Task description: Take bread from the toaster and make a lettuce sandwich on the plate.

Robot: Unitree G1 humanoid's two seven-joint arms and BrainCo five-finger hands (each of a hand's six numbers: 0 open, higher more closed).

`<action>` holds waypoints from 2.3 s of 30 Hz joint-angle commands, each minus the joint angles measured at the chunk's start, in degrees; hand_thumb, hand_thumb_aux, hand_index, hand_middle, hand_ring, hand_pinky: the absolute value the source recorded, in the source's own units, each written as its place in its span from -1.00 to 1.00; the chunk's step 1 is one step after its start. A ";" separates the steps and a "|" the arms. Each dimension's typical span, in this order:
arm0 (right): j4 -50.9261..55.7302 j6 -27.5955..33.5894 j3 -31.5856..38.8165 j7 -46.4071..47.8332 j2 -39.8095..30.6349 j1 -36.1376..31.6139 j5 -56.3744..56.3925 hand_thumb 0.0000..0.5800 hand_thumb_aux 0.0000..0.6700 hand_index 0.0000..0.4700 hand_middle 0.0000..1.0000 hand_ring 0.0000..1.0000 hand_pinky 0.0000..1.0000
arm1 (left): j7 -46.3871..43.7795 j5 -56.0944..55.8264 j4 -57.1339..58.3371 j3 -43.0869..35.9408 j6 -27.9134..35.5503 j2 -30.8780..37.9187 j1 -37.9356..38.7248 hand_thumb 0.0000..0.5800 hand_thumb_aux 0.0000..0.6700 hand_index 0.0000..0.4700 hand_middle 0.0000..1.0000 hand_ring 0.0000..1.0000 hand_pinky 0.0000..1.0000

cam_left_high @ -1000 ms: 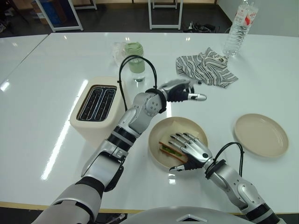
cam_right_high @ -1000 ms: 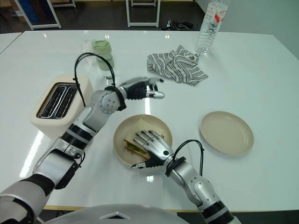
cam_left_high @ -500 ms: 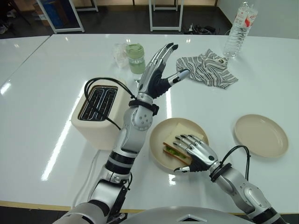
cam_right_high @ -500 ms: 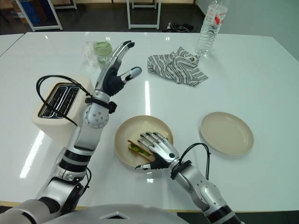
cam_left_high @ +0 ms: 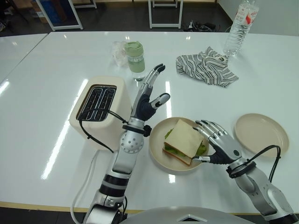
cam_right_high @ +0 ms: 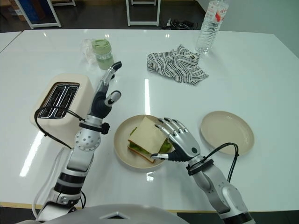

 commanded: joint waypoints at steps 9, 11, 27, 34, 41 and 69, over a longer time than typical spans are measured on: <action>-10.91 -6.42 -20.45 21.63 -9.32 20.22 40.08 1.00 1.00 1.00 1.00 1.00 1.00 | -34.85 -15.17 -27.39 12.40 4.58 30.66 30.27 1.00 1.00 1.00 1.00 1.00 1.00; -12.30 -6.22 -21.16 28.63 -12.57 24.95 43.35 1.00 1.00 1.00 1.00 1.00 1.00 | -42.05 -14.10 -28.29 12.05 8.36 37.16 36.99 1.00 1.00 1.00 1.00 1.00 1.00; -3.16 3.06 5.03 35.94 -2.83 11.83 18.42 1.00 1.00 1.00 1.00 1.00 1.00 | -43.93 2.35 -13.82 -10.06 21.62 31.54 26.85 1.00 1.00 1.00 1.00 1.00 1.00; 5.54 4.25 7.46 28.56 0.81 1.05 7.16 1.00 1.00 1.00 1.00 1.00 1.00 | -39.94 6.58 -2.26 -14.52 21.92 24.80 15.65 1.00 1.00 1.00 1.00 1.00 1.00; 17.96 4.83 10.85 19.16 2.15 -12.20 -4.68 1.00 1.00 1.00 1.00 1.00 1.00 | -32.31 11.97 15.88 -17.84 20.43 17.20 1.80 1.00 1.00 1.00 1.00 1.00 1.00; 6.81 -5.45 -2.79 21.57 -5.42 -10.56 34.05 0.05 -0.38 -0.38 -1.00 -1.00 -1.00 | -22.21 -13.18 14.39 -4.69 -10.59 6.02 -6.00 -1.00 -1.00 -1.00 -1.00 -1.00 -1.00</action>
